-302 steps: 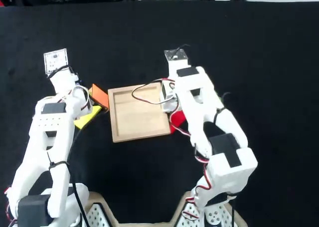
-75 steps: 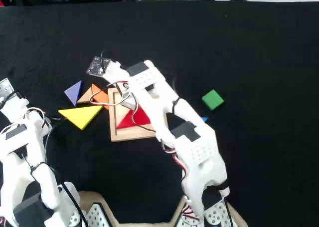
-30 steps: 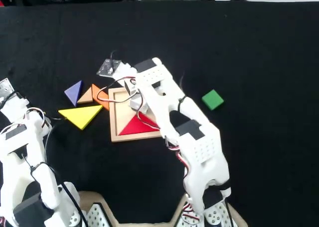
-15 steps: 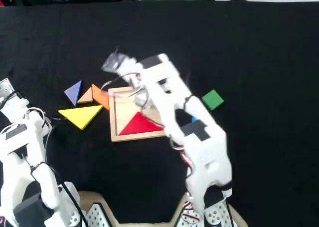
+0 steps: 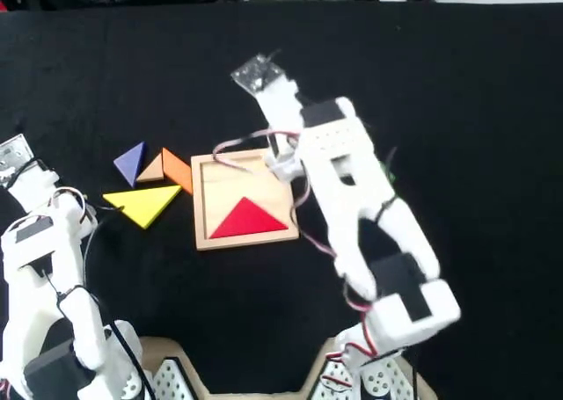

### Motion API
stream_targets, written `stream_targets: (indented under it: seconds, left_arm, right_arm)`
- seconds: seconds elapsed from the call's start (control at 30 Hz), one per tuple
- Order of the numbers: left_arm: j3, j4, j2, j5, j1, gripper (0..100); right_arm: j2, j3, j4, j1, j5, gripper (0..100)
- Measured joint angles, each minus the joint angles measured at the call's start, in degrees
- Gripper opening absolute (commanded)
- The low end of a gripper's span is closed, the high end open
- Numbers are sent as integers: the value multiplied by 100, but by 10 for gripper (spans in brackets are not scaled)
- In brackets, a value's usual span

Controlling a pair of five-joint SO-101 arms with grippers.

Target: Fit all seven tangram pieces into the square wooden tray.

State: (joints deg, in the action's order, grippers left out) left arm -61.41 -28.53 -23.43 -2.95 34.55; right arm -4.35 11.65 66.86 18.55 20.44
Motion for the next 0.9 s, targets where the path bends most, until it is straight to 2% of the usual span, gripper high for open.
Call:
stream_targets:
  seconds: [0.23, 0.33, 0.47, 0.57, 0.73, 0.9]
  left_arm:
    - [-132, -105, -88, 26, -185, 148]
    - [-264, -105, -343, 536, -554, 148]
    - [-387, -246, -897, 1582, -1292, 148]
    - [-308, -756, -1345, 2101, -1565, 148]
    - [440, -2031, -2022, 2251, -1881, 148]
    - [1064, -3481, -2189, 3525, -2655, 148]
  right_arm:
    - [870, 1829, -1407, 0, -501, 11]
    - [1169, 2462, -2066, -70, -545, 11]
    - [1319, 3051, -2901, -466, -791, 11]
    - [1319, 3253, -3358, -774, -1231, 11]
    - [1319, 3314, -3578, -853, -1635, 12]
    - [1319, 3314, -3596, -870, -1653, 12]
